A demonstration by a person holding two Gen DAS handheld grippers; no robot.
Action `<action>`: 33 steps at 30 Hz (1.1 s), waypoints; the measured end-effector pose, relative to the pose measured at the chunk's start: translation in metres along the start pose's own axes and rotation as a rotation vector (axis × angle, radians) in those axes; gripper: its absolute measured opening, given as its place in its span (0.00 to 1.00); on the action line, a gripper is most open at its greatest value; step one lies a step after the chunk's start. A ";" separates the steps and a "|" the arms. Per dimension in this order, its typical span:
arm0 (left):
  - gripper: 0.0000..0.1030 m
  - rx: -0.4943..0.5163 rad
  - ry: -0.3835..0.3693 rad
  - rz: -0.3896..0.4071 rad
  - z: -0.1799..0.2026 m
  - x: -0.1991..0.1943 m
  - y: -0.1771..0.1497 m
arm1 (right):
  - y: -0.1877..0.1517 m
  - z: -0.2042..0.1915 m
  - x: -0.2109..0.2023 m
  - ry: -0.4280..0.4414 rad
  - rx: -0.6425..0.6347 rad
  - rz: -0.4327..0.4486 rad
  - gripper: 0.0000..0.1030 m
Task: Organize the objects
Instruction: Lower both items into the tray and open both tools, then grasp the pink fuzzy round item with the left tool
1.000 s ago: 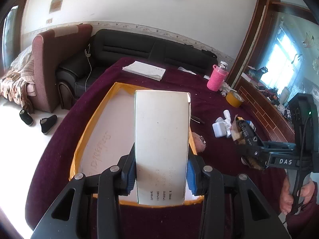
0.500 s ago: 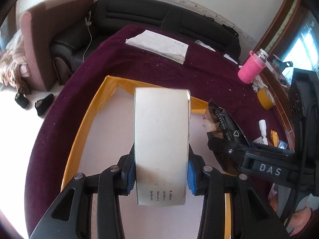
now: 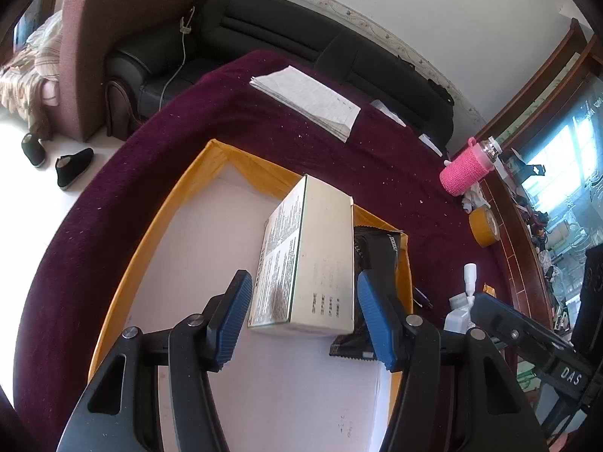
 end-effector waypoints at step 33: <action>0.69 0.521 0.077 -0.072 0.204 -0.006 -0.160 | -0.143 0.298 -0.185 -0.301 0.485 0.447 0.64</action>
Point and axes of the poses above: each gripper's, at about its wrist camera, not at the fingertips, and x roughly the way its jaws point, z to its right, y to its top, the point moved 2 cm from there along x, roughly the way its jaws point, and after that the axes turned 1 degree about z, right-handed, at the moved point
